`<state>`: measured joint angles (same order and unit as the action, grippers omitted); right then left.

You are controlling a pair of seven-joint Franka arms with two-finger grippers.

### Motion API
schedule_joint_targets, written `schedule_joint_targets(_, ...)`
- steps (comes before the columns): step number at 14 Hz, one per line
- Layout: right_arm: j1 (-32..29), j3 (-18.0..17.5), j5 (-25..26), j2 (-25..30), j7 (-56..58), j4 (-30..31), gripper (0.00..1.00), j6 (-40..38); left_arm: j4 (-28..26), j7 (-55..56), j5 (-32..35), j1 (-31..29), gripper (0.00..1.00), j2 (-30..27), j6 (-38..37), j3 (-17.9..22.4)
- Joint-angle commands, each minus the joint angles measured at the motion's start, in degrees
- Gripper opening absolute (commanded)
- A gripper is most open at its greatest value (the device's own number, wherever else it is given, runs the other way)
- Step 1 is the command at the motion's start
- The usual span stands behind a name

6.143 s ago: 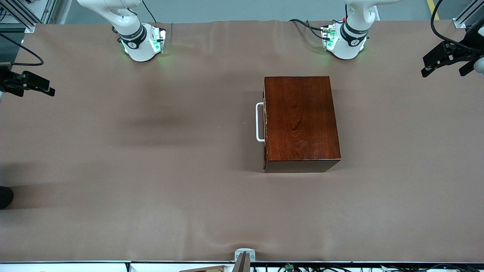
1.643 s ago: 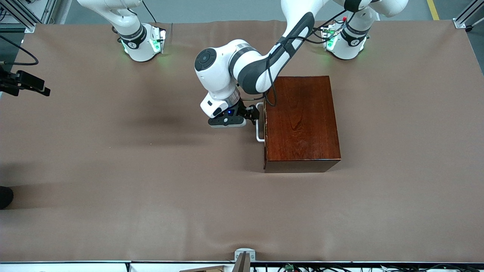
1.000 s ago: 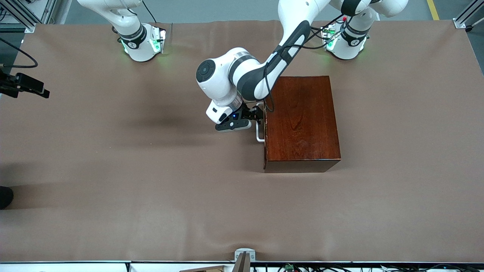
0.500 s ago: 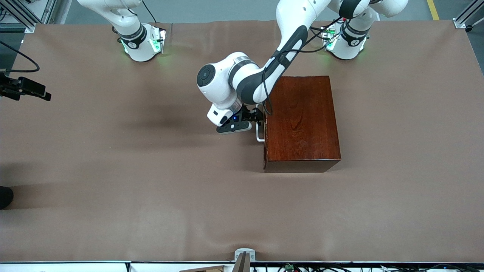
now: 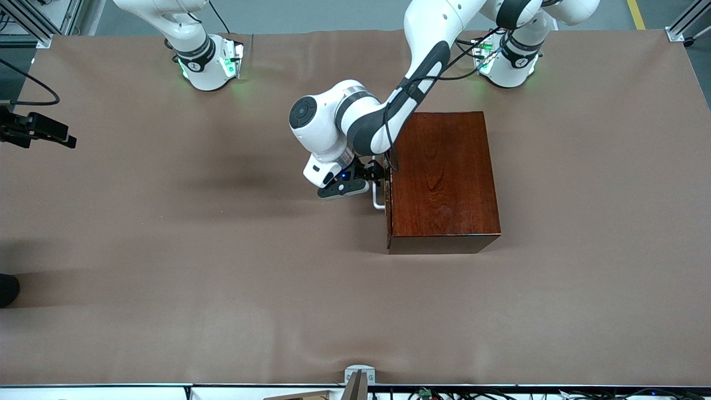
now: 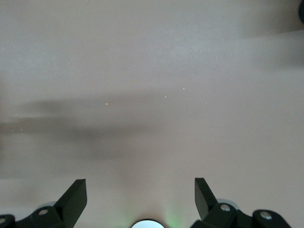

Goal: Open drawer, take yellow block, close drawer

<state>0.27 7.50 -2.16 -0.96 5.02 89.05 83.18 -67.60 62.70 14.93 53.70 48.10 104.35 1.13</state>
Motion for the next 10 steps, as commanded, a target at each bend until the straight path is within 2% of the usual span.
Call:
schedule_joint_targets(1,-0.1,-0.1,0.5,-0.4,0.3,-1.5,1.00,-0.4,2.6,3.3,1.2,0.9,1.00,2.6,3.5,-0.5)
schedule_joint_targets(10,-0.8,0.3,1.0,-1.5,0.3,-1.5,1.00,-0.4,3.0,7.9,-0.6,0.9,1.00,2.7,11.1,-0.9)
